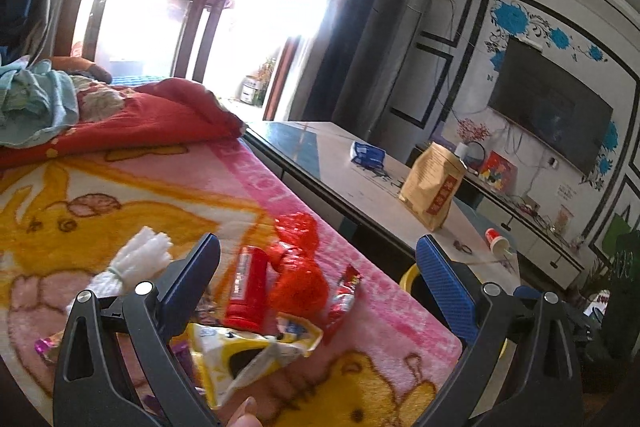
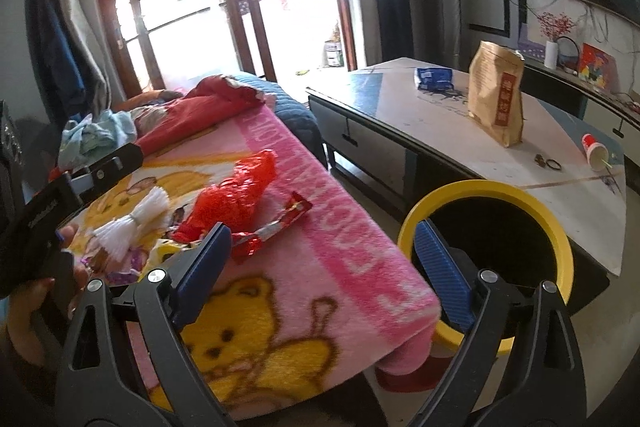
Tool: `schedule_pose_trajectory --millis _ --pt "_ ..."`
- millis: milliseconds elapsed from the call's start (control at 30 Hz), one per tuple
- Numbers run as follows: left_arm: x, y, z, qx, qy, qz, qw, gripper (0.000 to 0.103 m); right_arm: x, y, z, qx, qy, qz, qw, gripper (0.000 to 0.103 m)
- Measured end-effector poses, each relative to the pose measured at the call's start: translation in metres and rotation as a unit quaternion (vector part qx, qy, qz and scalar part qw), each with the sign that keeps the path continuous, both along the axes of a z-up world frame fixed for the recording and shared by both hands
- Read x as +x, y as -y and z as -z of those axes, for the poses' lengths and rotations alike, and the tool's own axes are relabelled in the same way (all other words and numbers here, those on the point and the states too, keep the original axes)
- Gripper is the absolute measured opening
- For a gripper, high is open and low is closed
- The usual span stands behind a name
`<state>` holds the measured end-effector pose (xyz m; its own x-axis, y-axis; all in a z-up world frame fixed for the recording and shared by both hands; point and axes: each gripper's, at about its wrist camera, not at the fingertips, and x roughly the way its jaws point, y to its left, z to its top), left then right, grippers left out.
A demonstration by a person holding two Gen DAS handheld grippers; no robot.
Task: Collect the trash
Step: 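Move both open tools back toward the remaining trash on the blanket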
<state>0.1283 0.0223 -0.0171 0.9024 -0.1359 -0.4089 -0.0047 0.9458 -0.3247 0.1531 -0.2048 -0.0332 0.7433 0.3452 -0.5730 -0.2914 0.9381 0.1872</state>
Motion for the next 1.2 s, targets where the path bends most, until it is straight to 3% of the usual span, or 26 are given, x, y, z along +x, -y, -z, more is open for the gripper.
schedule_pose_trajectory --millis 400,867,1067,1200 --pt "-0.011 -0.046 -0.002 -0.003 -0.005 -0.05 0.9987 0.096 -0.001 -0.049 0.003 0.0 -0.014 -0.046 0.999 0.085" --pt "-0.02 -0.098 0.014 0.006 -0.049 -0.088 0.9949 0.095 0.009 -0.099 0.024 -0.004 -0.052 -0.078 0.996 0.084" --pt "-0.02 -0.108 0.028 0.013 -0.076 -0.093 0.9927 0.095 0.017 -0.115 0.036 0.004 -0.072 -0.082 0.994 0.071" --pt "-0.018 -0.113 0.039 0.016 -0.096 -0.094 0.9908 0.094 0.024 -0.119 0.042 0.009 -0.084 -0.074 0.994 0.054"
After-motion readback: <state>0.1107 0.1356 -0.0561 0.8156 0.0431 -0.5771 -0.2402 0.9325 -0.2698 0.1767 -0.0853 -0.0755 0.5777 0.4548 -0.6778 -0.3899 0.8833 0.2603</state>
